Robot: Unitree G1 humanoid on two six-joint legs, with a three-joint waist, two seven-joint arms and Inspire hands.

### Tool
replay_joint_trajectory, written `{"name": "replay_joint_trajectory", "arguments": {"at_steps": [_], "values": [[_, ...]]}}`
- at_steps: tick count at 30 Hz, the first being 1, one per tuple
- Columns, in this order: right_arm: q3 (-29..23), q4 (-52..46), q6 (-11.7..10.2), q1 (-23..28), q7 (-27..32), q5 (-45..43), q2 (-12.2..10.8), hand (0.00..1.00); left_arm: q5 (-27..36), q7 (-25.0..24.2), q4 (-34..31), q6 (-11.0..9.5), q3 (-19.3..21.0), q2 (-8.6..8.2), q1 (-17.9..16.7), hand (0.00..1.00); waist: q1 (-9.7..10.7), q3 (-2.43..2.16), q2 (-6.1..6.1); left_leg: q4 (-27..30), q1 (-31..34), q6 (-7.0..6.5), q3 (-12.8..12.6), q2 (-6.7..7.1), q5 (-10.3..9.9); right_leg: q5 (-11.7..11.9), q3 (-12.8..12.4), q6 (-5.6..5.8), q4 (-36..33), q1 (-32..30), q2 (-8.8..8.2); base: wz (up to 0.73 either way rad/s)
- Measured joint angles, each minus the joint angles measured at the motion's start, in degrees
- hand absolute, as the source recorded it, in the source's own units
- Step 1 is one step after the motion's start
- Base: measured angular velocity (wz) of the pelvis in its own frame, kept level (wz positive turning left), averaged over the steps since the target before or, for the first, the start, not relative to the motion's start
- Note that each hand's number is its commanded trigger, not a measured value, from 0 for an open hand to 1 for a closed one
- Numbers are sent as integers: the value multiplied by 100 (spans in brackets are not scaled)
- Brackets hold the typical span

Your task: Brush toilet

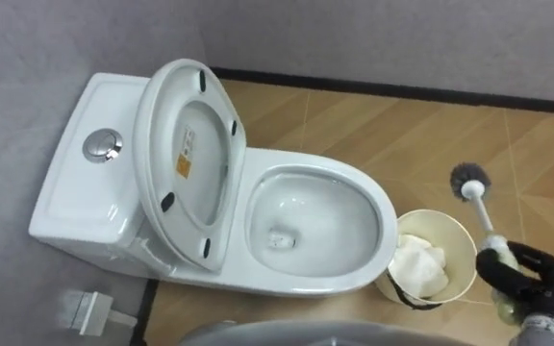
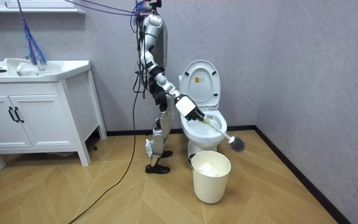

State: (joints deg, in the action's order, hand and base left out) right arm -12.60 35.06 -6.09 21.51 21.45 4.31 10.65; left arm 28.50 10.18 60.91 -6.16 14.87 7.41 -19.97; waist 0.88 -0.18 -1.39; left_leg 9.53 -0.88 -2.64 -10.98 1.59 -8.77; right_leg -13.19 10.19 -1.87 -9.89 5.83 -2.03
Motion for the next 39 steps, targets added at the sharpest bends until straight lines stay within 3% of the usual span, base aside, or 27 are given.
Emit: {"name": "replay_joint_trajectory", "arguments": {"at_steps": [3, 12, 19, 36, 37, 38, 39], "values": [[11, 2, 2, -35, 126, 25, -22, 100, -121, -48, 22, 15, -94, 3, 53, 0, 39, 8, 21, 0, -2, -3, -68, -14, -12, -1, -56, 2, -1, -32, 3, -10], [154, 826, -42, -259, 343, -1, -131, 100, -1379, -45, 102, 27, -270, 12, 404, 0, 56, 13, -2, -17, -42, -3, -137, -19, -41, -3, -124, 9, 7, -38, 2, -4], [255, 1369, -46, -411, 340, -48, -147, 100, -1930, -38, 104, -11, -284, 20, 414, 0, 41, 41, -53, -16, -68, 7, -156, -21, -50, -6, -184, 12, 17, -24, 8, -4], [316, 2504, -11, -993, 165, -299, -162, 100, -2646, 37, 144, -3, -259, 23, 404, 0, 11, 41, -81, 8, -72, -4, -91, -6, -73, -10, -145, 19, 23, 0, 4, 0], [314, 2562, 0, -1014, 152, -329, -162, 54, -2711, 37, 144, 1, -260, 21, 419, 0, 13, 40, -80, 12, -75, -5, -76, -3, -74, -10, -131, 19, 24, 11, 3, 5], [314, 2576, 0, -1015, 142, -345, -162, 0, -2735, 37, 144, 3, -259, 22, 423, 0, 11, 39, -79, 15, -76, -5, -71, -2, -74, -10, -127, 19, 24, 14, 3, 5], [313, 2606, 0, -1026, 115, -382, -162, 0, -2817, 37, 145, 10, -252, 23, 419, 0, 9, 37, -73, 19, -77, -6, -65, -2, -74, -10, -123, 19, 23, 17, 2, 0]]}}
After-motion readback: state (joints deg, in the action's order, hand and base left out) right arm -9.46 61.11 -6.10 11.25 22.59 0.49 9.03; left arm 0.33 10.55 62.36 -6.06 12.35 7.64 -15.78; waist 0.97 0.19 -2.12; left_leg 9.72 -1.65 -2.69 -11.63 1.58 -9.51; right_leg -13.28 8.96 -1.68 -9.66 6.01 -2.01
